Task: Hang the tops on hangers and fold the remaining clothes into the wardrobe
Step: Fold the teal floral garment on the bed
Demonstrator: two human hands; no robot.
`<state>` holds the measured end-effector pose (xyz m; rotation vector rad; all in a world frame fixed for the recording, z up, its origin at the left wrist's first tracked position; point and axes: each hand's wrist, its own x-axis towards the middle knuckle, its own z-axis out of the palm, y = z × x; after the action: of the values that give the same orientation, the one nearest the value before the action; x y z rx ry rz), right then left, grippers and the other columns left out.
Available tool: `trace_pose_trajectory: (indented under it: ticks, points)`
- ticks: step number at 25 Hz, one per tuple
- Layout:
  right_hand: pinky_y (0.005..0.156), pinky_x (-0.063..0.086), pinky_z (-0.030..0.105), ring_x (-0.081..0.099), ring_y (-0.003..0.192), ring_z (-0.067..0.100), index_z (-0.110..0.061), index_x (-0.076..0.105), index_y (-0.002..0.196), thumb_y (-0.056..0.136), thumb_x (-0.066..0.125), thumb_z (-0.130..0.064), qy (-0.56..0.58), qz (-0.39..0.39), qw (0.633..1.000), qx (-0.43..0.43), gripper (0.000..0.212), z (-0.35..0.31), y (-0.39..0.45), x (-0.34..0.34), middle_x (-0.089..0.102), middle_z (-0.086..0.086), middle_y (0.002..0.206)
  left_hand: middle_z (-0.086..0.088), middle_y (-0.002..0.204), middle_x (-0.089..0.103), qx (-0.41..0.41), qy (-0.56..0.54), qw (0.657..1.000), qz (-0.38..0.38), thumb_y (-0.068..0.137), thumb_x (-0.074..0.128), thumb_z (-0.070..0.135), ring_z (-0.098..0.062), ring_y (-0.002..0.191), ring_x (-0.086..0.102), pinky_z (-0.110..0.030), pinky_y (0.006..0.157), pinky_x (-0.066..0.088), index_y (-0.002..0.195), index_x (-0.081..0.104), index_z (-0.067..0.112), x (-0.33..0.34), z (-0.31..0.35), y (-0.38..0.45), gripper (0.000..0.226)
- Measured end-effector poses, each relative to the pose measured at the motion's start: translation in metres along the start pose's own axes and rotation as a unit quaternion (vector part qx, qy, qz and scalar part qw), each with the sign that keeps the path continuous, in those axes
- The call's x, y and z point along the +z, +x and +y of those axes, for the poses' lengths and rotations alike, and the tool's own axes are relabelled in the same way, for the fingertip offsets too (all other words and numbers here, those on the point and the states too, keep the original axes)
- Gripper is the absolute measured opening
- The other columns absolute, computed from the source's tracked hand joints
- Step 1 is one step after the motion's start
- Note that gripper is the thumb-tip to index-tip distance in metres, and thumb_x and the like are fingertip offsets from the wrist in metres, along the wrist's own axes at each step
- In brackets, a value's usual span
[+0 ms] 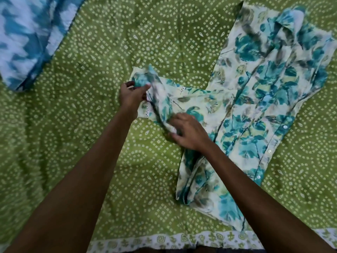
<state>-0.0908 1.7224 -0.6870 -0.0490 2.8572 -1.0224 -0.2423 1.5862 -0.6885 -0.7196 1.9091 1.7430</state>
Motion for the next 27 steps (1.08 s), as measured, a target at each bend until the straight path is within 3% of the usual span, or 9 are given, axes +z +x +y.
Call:
trace_pose_trajectory:
  ticks: [2,5,9,13,15,17,21,24,27]
  points:
    - [0.085,0.046,0.04,0.058,0.097,0.026,-0.006,0.068,0.102,0.086,0.045,-0.04,0.06,0.0,0.996,0.072,0.044,0.006,0.001,-0.009,0.065,0.012,0.104,-0.002,0.069,0.06,0.003,0.002,0.999,-0.047,0.083,0.06,-0.008,-0.005,0.052,0.053,-0.014,0.049,0.043,0.092,0.054,0.006,-0.022,-0.007,0.006,0.018]
    - [0.099,0.038,0.043,0.049,0.114,0.028,-0.005,0.06,0.116,0.087,0.057,-0.018,0.012,0.143,0.969,0.202,0.032,0.026,0.026,-0.024,0.059,0.014,0.118,0.007,0.059,0.067,0.008,0.023,0.999,-0.035,0.089,0.053,0.002,-0.001,0.047,0.053,-0.013,0.048,0.041,0.082,0.062,0.01,-0.037,-0.01,0.004,0.014]
    - [0.108,0.026,0.041,0.048,0.117,0.026,-0.013,0.051,0.13,0.084,0.06,-0.02,-0.087,0.005,0.988,0.127,0.047,0.011,0.07,-0.015,0.059,0.011,0.122,0.005,0.091,0.063,0.05,0.115,0.985,-0.122,0.087,0.062,0.037,-0.008,0.073,0.059,-0.02,0.065,0.05,0.097,0.058,0.018,-0.014,-0.002,-0.018,0.022]
    - [0.093,0.034,0.039,0.05,0.107,0.029,-0.028,0.029,0.146,0.086,0.057,-0.03,-0.117,-0.077,0.99,0.003,0.066,-0.027,0.088,0.008,0.053,0.012,0.122,0.0,0.104,0.066,0.064,0.115,0.987,-0.094,0.071,0.08,0.026,-0.013,0.092,0.065,-0.028,0.08,0.056,0.112,0.056,0.015,0.001,0.0,-0.024,0.049]
    - [0.093,0.036,0.038,0.049,0.11,0.028,-0.024,0.027,0.147,0.082,0.059,-0.028,-0.101,-0.075,0.992,0.01,0.072,-0.019,0.085,0.008,0.05,0.011,0.128,-0.009,0.103,0.068,0.045,0.023,0.997,-0.052,0.079,0.073,0.013,-0.021,0.091,0.067,-0.037,0.083,0.056,0.113,0.059,0.004,-0.009,-0.001,-0.019,0.038]
    - [0.094,0.041,0.039,0.054,0.106,0.024,-0.021,0.034,0.142,0.075,0.064,-0.022,0.027,-0.005,0.995,0.094,0.073,-0.003,0.074,0.002,0.055,0.009,0.124,-0.01,0.093,0.069,0.042,-0.065,0.997,-0.03,0.088,0.062,0.006,-0.02,0.081,0.067,-0.038,0.078,0.056,0.108,0.061,-0.001,-0.026,-0.004,-0.011,0.022]
    - [0.068,0.041,0.031,0.06,0.078,0.026,-0.001,0.067,0.093,0.086,0.06,-0.014,0.037,0.059,0.981,0.182,0.017,0.027,0.076,-0.016,0.066,0.018,0.083,0.005,0.072,0.072,0.07,-0.127,0.989,-0.025,0.095,0.049,0.006,-0.007,0.07,0.068,-0.024,0.066,0.054,0.096,0.06,0.002,-0.043,-0.002,-0.008,0.011]
    - [0.055,0.028,0.029,0.041,0.059,0.014,-0.003,0.061,0.078,0.091,0.056,-0.017,0.123,0.109,0.968,0.19,0.019,0.034,0.092,-0.026,0.049,0.005,0.061,0.009,0.072,0.068,0.139,-0.066,0.988,0.003,0.098,0.046,0.013,-0.002,0.069,0.064,-0.021,0.065,0.05,0.087,0.058,0.016,-0.043,-0.002,-0.015,0.017]
    - [0.056,0.024,0.029,0.039,0.063,0.014,-0.012,0.056,0.075,0.091,0.056,-0.018,0.096,0.093,0.968,0.212,0.017,0.044,0.103,-0.027,0.04,-0.002,0.057,0.005,0.075,0.056,0.176,0.087,0.98,0.018,0.095,0.053,0.034,-0.007,0.069,0.053,-0.027,0.066,0.044,0.077,0.049,0.024,-0.044,-0.013,-0.01,0.021]
